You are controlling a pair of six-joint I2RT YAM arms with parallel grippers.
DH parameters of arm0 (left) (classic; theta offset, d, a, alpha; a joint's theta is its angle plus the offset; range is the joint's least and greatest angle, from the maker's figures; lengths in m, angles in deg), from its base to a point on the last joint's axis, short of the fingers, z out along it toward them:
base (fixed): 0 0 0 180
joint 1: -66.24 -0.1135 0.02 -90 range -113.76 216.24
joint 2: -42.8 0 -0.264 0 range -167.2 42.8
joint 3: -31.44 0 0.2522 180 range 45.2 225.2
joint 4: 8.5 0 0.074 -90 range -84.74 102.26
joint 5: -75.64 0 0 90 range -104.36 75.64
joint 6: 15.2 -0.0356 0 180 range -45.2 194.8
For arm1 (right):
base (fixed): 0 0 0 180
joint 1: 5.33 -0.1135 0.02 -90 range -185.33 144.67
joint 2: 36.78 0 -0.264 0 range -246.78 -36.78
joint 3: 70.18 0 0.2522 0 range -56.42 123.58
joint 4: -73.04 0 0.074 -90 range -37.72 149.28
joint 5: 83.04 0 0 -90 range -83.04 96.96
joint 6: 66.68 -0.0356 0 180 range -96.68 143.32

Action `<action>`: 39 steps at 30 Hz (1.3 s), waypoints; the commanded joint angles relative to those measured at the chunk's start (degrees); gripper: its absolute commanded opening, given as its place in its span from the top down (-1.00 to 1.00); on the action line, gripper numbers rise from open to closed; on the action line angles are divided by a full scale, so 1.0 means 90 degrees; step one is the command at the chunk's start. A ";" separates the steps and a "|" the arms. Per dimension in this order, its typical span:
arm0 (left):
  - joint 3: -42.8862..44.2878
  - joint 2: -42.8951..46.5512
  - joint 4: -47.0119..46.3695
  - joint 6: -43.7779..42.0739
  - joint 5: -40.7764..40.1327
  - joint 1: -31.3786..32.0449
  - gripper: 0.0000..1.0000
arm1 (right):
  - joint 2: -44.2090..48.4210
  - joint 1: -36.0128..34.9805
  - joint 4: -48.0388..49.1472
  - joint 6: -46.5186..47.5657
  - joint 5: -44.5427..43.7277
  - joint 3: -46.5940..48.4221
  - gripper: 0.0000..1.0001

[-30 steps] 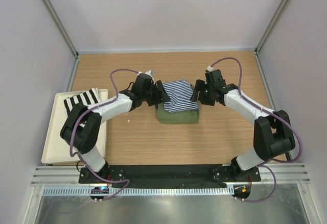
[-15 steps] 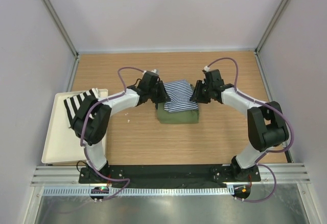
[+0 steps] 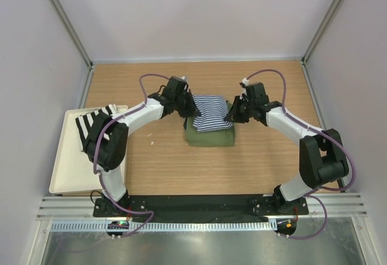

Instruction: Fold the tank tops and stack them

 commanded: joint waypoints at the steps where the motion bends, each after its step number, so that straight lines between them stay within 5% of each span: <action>1: 0.0388 0.0062 0.0460 -0.0134 0.0553 -0.0131 1.00 | 0.0580 -0.0112 -0.0176 -0.0147 0.0227 0.0005 0.98; 18: 0.0613 -0.0045 0.1144 -0.0447 0.1070 -0.0395 1.00 | 0.1079 -0.0834 -0.0118 -0.0577 -0.0037 -0.0786 0.96; 21: 0.0585 -0.0241 0.1310 -0.0535 0.1188 -0.0395 0.94 | 0.1089 -0.0825 -0.0117 -0.0548 -0.0261 -0.0962 0.55; 22: 0.0526 -0.0232 0.1311 -0.0544 0.1120 -0.0385 0.85 | 0.1079 -0.0815 -0.0147 -0.0528 -0.0484 -0.1001 0.33; 27: 0.0184 0.0052 0.1359 -0.0769 0.0456 -0.0375 0.47 | 0.1069 -0.0727 -0.0147 -0.0479 -0.0642 -0.1089 0.21; 28: 0.0203 0.0052 0.1504 -0.0827 0.0320 -0.0385 0.27 | 0.1098 -0.0717 -0.0128 -0.0508 -0.0662 -0.1108 0.00; 31: 0.0350 -0.0007 0.1700 -0.1120 -0.0100 -0.0385 -0.04 | 0.1225 -0.0620 -0.0108 -0.0548 -0.0896 -0.1177 -0.20; 39: 0.0019 0.0686 0.1536 -0.1238 -0.0882 -0.0404 -0.43 | 0.0836 0.0229 0.0836 -0.0518 0.0223 -0.1333 -0.31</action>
